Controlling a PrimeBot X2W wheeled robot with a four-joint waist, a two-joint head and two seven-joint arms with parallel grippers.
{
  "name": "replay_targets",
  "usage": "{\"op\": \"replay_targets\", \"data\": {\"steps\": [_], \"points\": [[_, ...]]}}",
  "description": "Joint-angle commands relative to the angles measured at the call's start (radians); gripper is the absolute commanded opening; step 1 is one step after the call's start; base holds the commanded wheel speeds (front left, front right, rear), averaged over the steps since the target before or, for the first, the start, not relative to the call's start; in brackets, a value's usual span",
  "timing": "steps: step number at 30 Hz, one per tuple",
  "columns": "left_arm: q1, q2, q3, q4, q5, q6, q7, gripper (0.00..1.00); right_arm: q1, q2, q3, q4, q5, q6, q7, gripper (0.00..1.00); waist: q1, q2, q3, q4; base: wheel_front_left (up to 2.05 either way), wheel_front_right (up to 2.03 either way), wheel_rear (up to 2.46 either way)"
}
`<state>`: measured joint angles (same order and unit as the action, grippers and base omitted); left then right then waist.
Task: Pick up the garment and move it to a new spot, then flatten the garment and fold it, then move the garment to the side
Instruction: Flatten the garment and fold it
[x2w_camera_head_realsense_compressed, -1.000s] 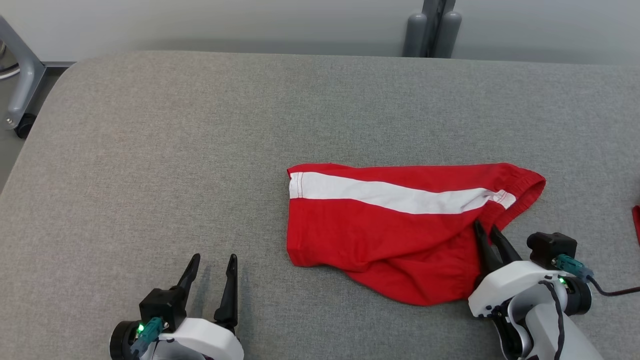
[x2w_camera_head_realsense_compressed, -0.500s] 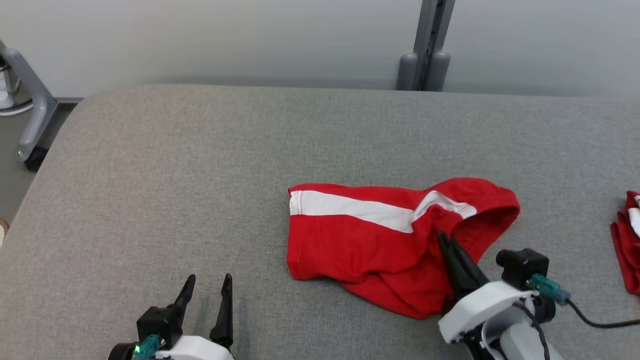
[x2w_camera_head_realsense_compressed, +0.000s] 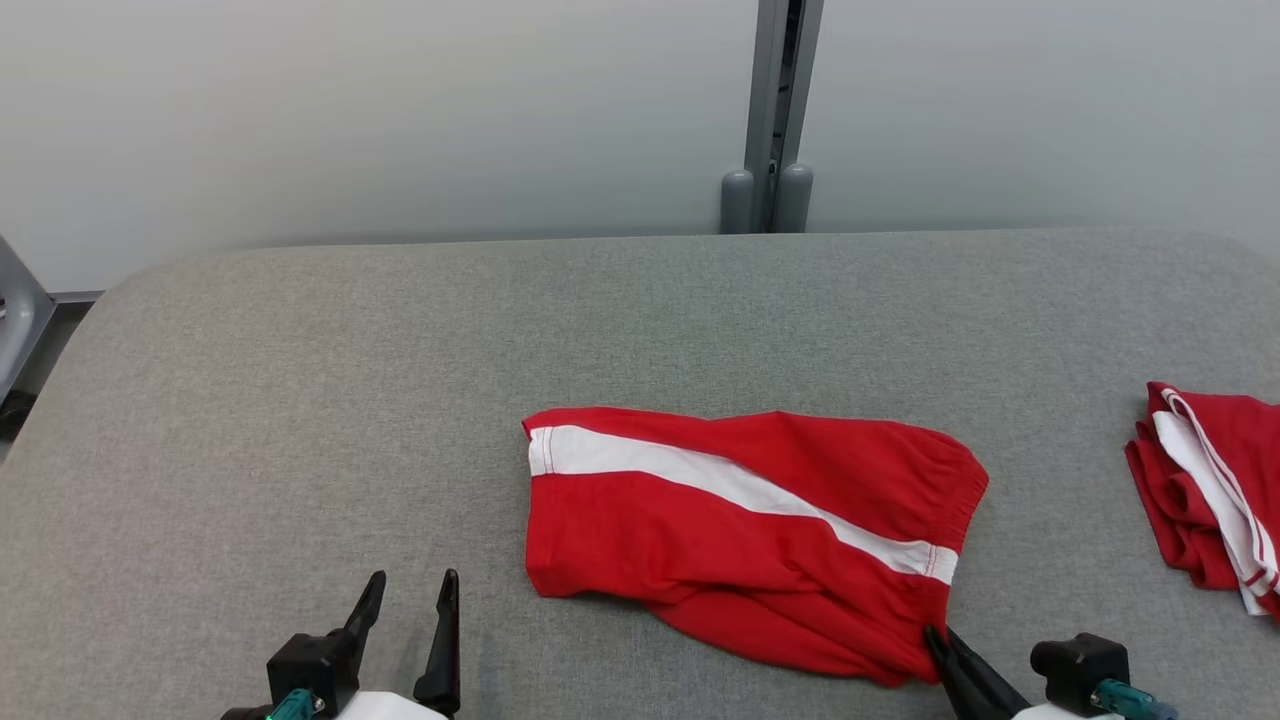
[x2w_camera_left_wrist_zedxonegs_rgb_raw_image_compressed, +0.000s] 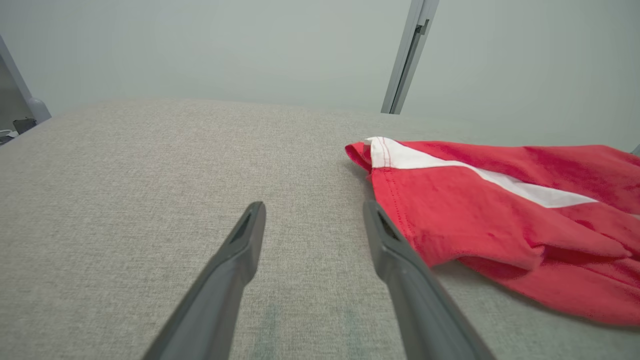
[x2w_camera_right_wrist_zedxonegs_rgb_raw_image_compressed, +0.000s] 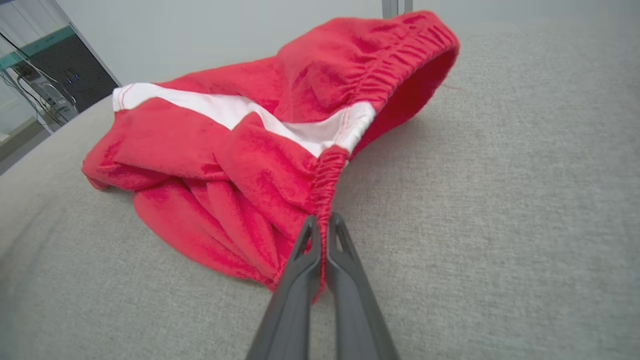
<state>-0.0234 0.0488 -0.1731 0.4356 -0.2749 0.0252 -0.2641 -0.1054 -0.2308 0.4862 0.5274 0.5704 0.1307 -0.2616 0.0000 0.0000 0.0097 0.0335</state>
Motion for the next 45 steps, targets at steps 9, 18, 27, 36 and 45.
{"op": "replay_targets", "data": {"steps": [9,18,27,36,45], "points": [[-0.025,0.004,-0.010,0.000,-0.004,-0.003,0.000,1.00,-0.020,0.068,-0.288,-0.029,-0.266,0.000,-0.005,1.00,0.0000,0.0000,0.001,-0.017,0.00,0.00,0.00],[-0.154,0.004,-0.119,0.055,-0.071,-0.020,0.000,1.00,-0.018,0.144,-0.399,-0.131,-0.394,0.000,-0.004,1.00,0.0000,0.0000,0.042,-0.042,0.00,0.00,0.00],[-0.340,0.004,-0.216,0.276,-0.197,0.034,0.000,1.00,-0.043,0.155,-0.386,-0.136,-0.402,0.000,-0.004,1.00,0.0000,0.0000,0.096,-0.097,0.00,0.00,0.00],[-0.454,0.004,-0.201,0.435,-0.260,0.056,0.000,1.00,-0.070,0.154,-0.378,-0.146,-0.394,0.000,-0.004,1.00,0.0000,0.0000,0.136,-0.145,0.00,0.00,0.00],[-0.454,0.005,-0.180,0.414,-0.273,0.016,0.000,0.00,-0.074,0.140,-0.370,-0.138,-0.375,0.000,-0.004,1.00,0.0000,0.0000,0.145,-0.140,0.00,0.00,0.00]]}}
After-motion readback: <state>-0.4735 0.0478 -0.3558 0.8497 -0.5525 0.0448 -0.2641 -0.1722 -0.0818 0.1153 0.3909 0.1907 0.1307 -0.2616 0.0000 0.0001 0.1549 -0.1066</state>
